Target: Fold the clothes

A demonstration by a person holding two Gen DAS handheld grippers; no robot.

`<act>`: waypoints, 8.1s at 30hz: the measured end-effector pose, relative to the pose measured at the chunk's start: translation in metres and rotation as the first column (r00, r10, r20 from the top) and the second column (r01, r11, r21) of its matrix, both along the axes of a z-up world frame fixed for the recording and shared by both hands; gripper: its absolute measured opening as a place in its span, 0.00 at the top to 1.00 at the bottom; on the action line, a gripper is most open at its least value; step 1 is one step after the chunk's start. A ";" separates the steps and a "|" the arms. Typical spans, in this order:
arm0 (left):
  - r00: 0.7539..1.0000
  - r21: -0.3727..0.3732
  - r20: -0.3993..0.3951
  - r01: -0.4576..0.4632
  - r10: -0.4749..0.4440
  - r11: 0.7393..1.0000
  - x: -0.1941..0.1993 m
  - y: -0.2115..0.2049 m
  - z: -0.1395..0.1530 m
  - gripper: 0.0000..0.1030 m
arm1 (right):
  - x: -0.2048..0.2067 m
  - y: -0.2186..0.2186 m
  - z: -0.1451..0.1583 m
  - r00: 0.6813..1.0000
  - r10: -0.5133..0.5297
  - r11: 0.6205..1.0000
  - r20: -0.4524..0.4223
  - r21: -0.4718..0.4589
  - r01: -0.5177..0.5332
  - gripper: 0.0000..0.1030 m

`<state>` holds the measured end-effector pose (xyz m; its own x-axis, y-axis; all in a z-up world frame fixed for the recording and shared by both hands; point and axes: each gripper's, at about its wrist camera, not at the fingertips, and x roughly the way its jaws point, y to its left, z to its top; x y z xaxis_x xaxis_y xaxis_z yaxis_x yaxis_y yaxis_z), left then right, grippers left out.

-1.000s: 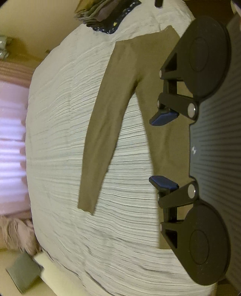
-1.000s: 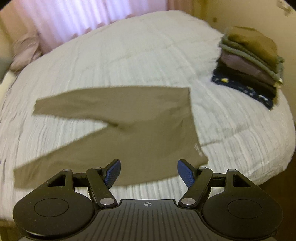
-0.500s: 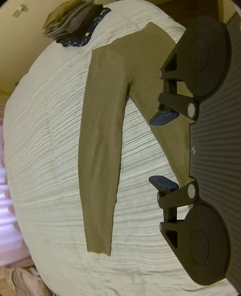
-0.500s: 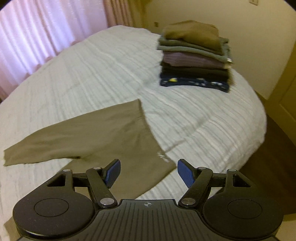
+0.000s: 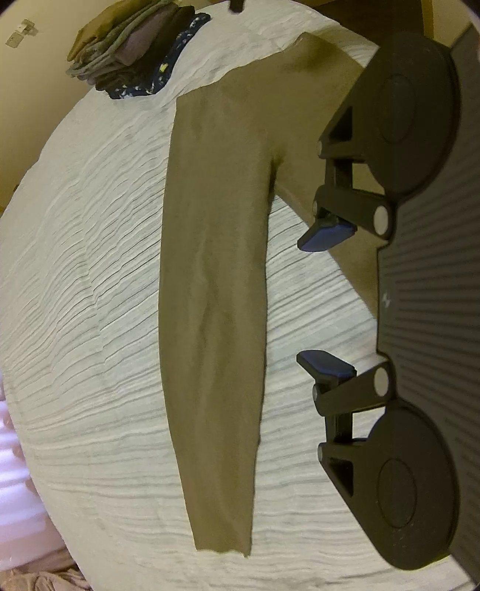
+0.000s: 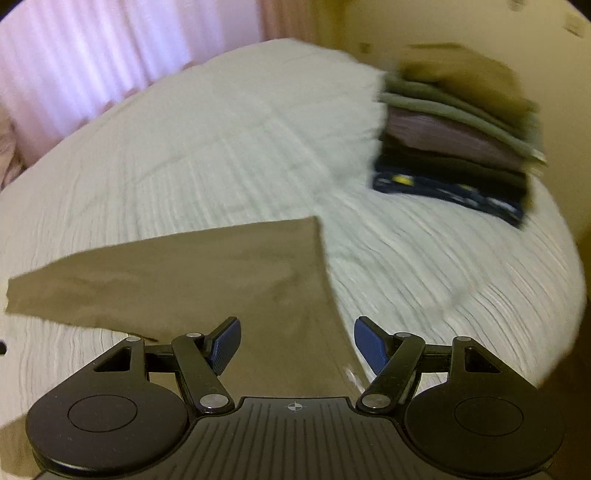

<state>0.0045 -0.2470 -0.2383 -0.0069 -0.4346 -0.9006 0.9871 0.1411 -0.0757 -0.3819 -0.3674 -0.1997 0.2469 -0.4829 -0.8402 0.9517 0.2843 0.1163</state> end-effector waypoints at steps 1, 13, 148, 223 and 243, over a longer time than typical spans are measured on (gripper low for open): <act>1.000 -0.001 -0.001 0.009 -0.009 1.000 0.000 -0.006 -0.005 0.47 | 0.005 -0.011 -0.007 1.000 0.021 1.000 -0.002 0.007 -0.021 0.31; 0.975 -0.053 0.023 0.221 -0.220 0.974 0.003 -0.106 -0.067 0.51 | 0.083 -0.126 -0.092 0.920 0.390 0.921 -0.044 0.034 -0.389 0.34; 0.794 0.039 0.045 -0.608 0.606 0.793 0.267 -0.093 -0.114 0.54 | -0.092 0.001 -0.148 0.699 -0.657 0.738 0.280 0.428 0.522 0.55; 0.471 -0.258 -0.445 -0.882 0.762 0.395 0.301 0.236 -0.075 1.00 | -0.101 0.021 -0.112 0.694 -0.531 0.845 0.486 0.244 0.476 0.99; 0.454 -0.287 -0.328 -0.883 0.828 0.371 0.232 0.333 -0.062 1.00 | -0.136 0.034 -0.112 0.768 -0.480 0.870 0.424 0.346 0.352 0.99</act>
<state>0.2365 0.0855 -0.2998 0.4857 -0.5451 -0.6834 0.3326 0.8382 -0.4321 -0.5176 -0.3334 -0.3118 0.4689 -0.4411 -0.7652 0.7688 -0.2228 0.5995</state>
